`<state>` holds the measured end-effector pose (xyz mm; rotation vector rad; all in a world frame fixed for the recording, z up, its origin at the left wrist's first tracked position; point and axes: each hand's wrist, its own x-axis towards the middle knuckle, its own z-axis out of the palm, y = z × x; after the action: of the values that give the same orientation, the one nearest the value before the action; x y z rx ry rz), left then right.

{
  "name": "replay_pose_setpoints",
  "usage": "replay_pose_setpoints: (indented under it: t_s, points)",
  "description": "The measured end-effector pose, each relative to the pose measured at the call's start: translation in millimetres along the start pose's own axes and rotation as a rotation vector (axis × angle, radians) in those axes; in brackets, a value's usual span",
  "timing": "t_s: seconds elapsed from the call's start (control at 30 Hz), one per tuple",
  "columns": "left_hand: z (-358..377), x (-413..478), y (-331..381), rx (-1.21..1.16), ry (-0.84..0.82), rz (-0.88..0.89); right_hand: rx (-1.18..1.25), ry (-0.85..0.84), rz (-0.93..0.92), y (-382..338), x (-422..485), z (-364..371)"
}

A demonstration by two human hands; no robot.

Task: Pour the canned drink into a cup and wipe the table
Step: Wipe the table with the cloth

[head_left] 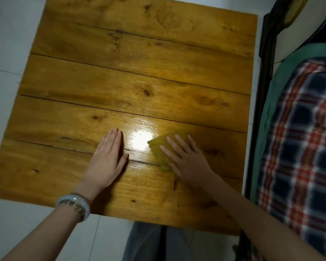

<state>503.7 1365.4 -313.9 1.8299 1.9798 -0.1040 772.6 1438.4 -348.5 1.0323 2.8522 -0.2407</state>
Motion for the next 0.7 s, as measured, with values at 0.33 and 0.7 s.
replay_pose_setpoints:
  t_s: [0.33,0.7]
  points:
    - [4.8,0.5,-17.6,-0.019,-0.038,-0.119,0.099,-0.080,0.398,-3.8,136.7,-22.7]
    - [-17.2,-15.1,-40.1,-0.046,-0.042,-0.063,-0.031,-0.004,0.068,9.7,26.7,-1.4]
